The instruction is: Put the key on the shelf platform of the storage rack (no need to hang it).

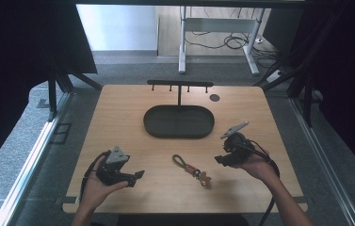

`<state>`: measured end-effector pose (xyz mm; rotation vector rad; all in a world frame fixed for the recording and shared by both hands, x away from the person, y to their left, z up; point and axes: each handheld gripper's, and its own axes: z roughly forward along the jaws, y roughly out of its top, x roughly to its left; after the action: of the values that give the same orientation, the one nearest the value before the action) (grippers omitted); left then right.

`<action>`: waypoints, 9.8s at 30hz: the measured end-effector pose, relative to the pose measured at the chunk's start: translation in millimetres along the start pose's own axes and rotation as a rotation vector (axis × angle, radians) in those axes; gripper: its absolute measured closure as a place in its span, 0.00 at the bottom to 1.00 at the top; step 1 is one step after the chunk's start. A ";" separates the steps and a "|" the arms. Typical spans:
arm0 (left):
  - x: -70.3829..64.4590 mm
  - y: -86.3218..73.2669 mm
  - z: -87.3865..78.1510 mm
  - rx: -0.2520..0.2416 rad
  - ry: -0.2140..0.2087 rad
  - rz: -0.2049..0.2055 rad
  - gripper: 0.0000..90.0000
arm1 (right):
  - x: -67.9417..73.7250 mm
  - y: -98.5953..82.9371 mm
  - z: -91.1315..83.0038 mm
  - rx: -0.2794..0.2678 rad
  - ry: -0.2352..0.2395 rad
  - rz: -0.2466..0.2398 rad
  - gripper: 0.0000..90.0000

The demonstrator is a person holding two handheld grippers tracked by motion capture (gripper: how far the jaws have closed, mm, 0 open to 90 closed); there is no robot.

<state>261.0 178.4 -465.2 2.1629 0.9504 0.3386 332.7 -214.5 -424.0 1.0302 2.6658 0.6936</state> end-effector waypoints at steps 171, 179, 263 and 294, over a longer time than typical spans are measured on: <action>-0.9 0.0 1.8 0.008 -0.012 0.004 0.23 | 12.8 119.5 17.6 0.124 0.091 -0.197 0.75; 1.8 -0.9 -1.6 -0.002 -0.008 -0.004 0.23 | 3.1 131.3 22.2 0.145 0.078 -0.189 0.75; 10.7 -4.4 -4.1 -0.006 0.002 -0.022 0.23 | -63.8 177.6 99.2 0.168 0.002 -0.120 0.74; 9.3 -3.6 -2.5 -0.002 0.002 -0.018 0.23 | -49.3 170.5 78.8 0.113 0.017 -0.123 0.58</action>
<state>264.3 188.0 -466.6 2.1516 0.9699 0.3331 495.3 -109.6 -407.6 0.8810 2.7824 0.5350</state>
